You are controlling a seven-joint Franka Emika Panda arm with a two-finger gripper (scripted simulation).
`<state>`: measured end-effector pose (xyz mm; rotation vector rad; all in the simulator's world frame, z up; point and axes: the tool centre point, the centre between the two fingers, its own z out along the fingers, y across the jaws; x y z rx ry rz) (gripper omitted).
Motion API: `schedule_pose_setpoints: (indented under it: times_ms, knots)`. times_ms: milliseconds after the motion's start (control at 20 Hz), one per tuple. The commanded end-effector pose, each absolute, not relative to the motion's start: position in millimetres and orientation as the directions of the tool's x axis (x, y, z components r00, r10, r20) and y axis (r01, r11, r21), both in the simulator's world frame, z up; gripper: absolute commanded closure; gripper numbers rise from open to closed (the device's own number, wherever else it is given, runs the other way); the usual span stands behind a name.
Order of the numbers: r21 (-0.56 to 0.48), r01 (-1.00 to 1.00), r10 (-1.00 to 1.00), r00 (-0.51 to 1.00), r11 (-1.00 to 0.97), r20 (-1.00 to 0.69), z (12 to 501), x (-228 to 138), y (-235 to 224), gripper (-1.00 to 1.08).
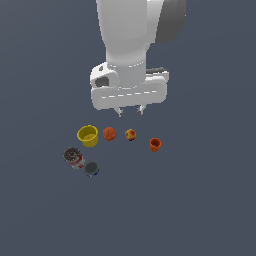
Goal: Pick up a designated object from a clutter of objects.
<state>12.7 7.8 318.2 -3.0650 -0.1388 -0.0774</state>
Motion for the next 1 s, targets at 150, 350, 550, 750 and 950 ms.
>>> schedule_pose_setpoints:
  times_ms: [150,350,550,750,950]
  knots:
    - [-0.133,0.111,0.102,0.992,-0.985,0.075,300.8,14.5,-4.0,-0.20]
    - [-0.183,0.124,0.107,0.989,-0.975,0.102,285.2,15.6,-16.5,-0.20]
    - [-0.225,0.133,0.104,0.985,-0.965,0.135,269.6,16.0,-31.0,-0.20]
    - [-0.258,0.138,0.095,0.981,-0.956,0.170,254.2,15.4,-47.3,-0.20]
    - [-0.282,0.138,0.080,0.975,-0.950,0.208,238.9,13.3,-65.2,-0.20]
